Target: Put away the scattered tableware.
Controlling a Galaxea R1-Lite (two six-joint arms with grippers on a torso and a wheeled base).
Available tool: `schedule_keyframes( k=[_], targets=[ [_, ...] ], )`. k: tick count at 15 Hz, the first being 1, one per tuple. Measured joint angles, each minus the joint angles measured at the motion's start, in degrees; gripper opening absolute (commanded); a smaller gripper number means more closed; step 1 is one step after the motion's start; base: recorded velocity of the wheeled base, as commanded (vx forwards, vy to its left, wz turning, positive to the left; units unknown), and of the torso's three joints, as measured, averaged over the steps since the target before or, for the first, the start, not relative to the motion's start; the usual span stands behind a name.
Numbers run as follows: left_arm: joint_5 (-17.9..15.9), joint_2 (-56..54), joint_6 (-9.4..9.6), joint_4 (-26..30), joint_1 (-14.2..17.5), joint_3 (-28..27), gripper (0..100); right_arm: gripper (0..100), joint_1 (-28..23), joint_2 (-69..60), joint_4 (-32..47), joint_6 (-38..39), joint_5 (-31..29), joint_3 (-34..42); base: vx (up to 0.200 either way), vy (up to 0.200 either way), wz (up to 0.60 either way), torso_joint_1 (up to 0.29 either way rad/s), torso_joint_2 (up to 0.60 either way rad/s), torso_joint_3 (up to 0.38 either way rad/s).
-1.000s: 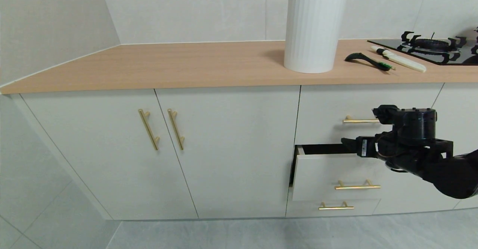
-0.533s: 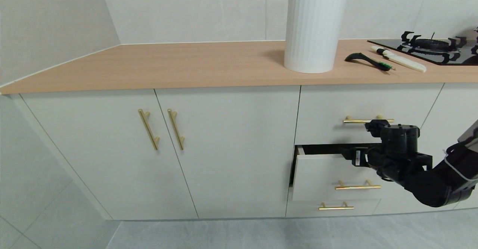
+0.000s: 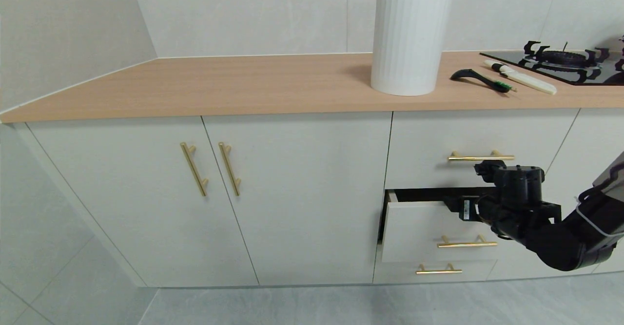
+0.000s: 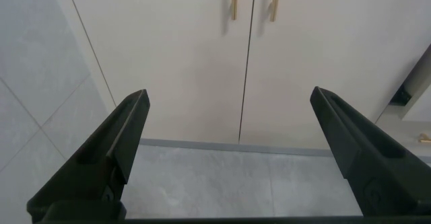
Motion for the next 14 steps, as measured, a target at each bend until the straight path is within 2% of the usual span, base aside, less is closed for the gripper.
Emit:
schedule_keyframes(
  k=[5,8,10,13,14],
  targets=[
    [0.00,0.00,0.00,0.00,-0.02,-0.02,100,100,-0.09,-1.83,5.75,0.02,0.05,-0.05,0.000,0.000,0.00,0.000,0.00,0.000],
    [0.02,0.00,0.00,0.00,-0.02,0.00,100,100,-0.09,-4.19,11.80,0.07,0.49,-0.18,0.000,0.000,0.00,0.000,0.00,0.000],
    [0.00,0.00,0.00,0.00,-0.02,0.00,100,100,-0.09,-6.42,18.14,0.11,0.73,-0.85,0.000,0.000,0.00,0.000,0.00,0.000],
    [0.02,0.00,0.00,0.02,0.00,0.00,100,100,-0.06,-10.89,32.62,0.05,2.08,-2.34,0.000,0.000,0.00,0.000,0.00,0.000],
    [0.00,0.00,0.00,-0.02,0.02,0.00,100,100,-0.09,-12.24,34.88,0.05,3.43,-3.52,0.000,0.000,0.00,0.000,0.00,0.000]
  ],
)
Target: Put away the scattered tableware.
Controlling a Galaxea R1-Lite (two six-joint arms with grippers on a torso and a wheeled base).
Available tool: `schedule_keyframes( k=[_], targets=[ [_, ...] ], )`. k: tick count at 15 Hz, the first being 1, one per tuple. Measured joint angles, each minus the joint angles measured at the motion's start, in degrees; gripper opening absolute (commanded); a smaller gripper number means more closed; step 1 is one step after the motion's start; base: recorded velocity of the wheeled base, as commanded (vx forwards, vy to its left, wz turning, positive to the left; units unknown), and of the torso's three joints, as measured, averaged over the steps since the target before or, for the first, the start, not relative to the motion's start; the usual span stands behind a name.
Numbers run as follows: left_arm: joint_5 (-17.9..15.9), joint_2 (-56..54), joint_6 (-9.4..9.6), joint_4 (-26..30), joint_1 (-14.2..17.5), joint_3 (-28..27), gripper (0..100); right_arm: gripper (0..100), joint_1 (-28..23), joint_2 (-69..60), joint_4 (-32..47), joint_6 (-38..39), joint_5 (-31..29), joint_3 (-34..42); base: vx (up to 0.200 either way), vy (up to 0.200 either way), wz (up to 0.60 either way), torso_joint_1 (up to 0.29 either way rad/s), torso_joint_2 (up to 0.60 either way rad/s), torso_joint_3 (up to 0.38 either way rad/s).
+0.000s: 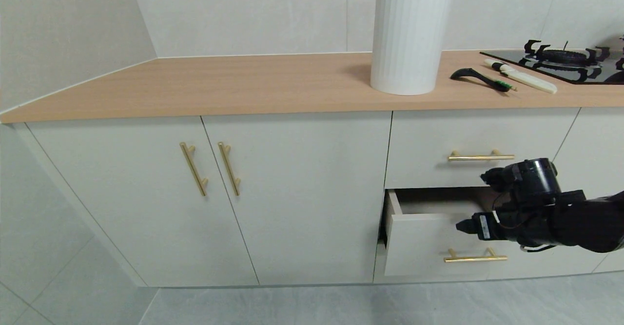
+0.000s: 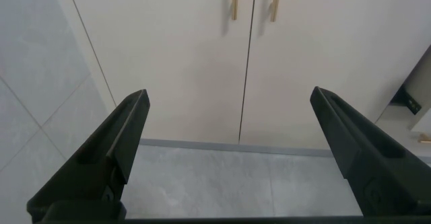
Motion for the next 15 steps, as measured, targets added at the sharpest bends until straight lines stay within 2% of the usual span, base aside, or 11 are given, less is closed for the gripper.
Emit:
schedule_keyframes(
  k=[2,4,8,12,15],
  targets=[
    [0.00,0.00,0.00,0.02,-0.02,0.00,100,100,0.00,-3.64,5.85,0.05,2.90,-1.24,0.000,0.000,0.00,0.000,0.00,0.000],
    [0.02,0.00,0.00,0.02,-0.05,0.00,100,100,-0.02,-6.21,6.05,0.20,3.44,-1.95,0.000,0.000,0.00,0.000,0.00,0.000],
    [0.00,0.00,0.02,0.02,-0.02,-0.02,100,100,0.00,-6.46,-0.20,0.57,2.90,-2.01,0.000,0.000,0.00,0.000,0.00,0.000],
    [0.00,0.00,0.02,0.02,-0.05,-0.02,100,100,0.00,3.63,-10.76,0.66,-0.59,-1.68,0.000,0.000,0.00,0.000,0.00,0.000],
    [0.00,0.00,0.00,0.02,-0.05,0.00,100,100,-0.17,9.03,-14.35,0.52,-1.43,-1.66,0.000,0.000,0.00,0.000,0.00,0.000]
  ],
)
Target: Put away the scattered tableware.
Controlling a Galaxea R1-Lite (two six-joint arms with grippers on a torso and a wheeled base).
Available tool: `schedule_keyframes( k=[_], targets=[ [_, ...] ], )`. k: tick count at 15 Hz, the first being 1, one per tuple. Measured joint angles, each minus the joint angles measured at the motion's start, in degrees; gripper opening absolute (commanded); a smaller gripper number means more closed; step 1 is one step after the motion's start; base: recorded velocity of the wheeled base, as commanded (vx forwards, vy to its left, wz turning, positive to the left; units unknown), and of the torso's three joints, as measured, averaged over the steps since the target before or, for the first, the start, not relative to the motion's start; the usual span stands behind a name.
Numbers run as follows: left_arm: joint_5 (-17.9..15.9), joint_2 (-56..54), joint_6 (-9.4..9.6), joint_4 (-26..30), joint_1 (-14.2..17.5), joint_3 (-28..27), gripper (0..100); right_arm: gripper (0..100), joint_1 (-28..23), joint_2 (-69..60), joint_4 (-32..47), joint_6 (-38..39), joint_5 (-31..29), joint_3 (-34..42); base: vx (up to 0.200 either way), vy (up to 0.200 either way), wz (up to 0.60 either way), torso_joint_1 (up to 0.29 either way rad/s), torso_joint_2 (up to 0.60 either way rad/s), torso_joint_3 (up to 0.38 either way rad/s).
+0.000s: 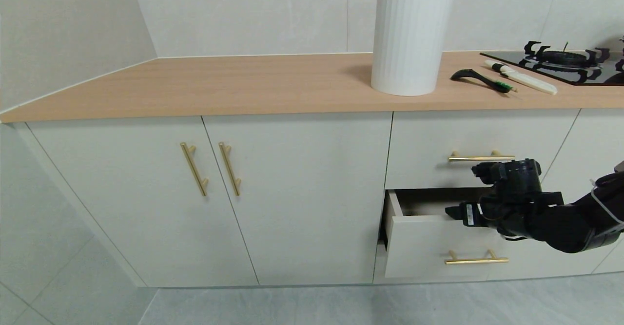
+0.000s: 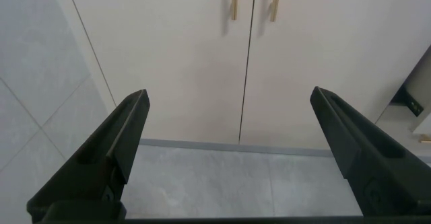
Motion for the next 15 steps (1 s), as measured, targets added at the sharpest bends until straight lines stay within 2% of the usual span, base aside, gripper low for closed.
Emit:
schedule_keyframes(
  k=[5,15],
  targets=[
    [0.02,0.00,0.00,0.02,0.02,0.00,100,100,-0.60,-0.41,2.77,-0.33,0.16,1.17,0.000,0.000,0.00,0.000,0.00,0.000],
    [0.00,0.00,0.00,0.00,0.02,-0.02,100,100,-0.41,-7.83,22.97,-0.41,0.22,1.68,0.000,0.000,0.00,0.000,0.00,0.000]
  ],
)
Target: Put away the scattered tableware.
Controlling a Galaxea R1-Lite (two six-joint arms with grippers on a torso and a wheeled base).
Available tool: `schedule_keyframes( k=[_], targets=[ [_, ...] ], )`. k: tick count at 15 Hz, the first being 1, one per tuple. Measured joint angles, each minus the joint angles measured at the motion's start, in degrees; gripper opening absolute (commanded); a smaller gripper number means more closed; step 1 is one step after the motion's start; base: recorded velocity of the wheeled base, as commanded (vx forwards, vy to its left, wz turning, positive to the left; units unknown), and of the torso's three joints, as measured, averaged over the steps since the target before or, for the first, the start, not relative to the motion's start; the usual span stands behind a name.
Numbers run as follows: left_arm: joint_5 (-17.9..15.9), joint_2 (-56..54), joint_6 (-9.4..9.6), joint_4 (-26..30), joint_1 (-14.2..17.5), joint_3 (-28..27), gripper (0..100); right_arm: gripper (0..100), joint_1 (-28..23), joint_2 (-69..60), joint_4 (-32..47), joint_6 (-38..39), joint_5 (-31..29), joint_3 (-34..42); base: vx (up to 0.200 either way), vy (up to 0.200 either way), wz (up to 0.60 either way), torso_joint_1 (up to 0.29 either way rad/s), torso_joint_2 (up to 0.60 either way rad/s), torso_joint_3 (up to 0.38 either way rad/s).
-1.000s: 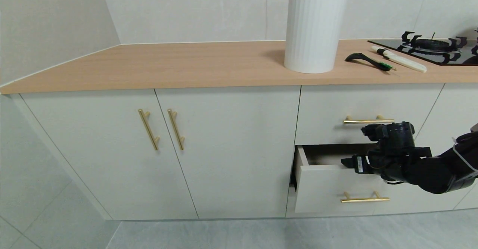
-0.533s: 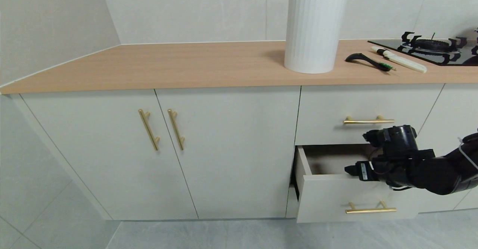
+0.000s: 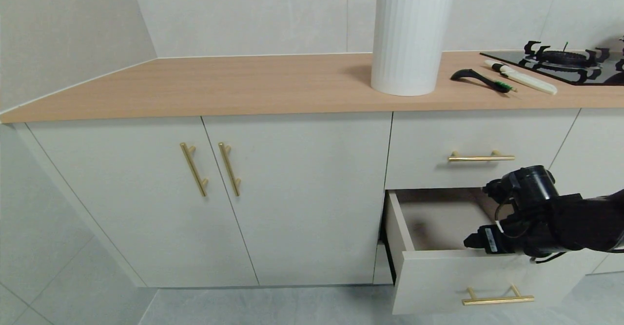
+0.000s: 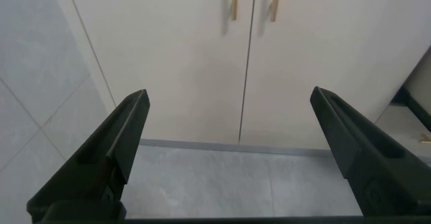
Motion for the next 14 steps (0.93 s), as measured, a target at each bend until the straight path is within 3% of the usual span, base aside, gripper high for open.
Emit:
schedule_keyframes(
  k=[5,14],
  targets=[
    [0.00,0.00,0.00,0.00,-0.02,0.02,100,100,0.23,-6.23,3.69,0.11,0.00,5.35,0.000,0.000,0.00,0.000,0.00,0.000],
    [0.00,0.05,0.00,0.00,-0.02,0.00,100,100,0.26,-19.26,3.61,0.06,-0.11,19.97,0.000,0.000,0.00,0.000,0.00,0.000]
  ],
)
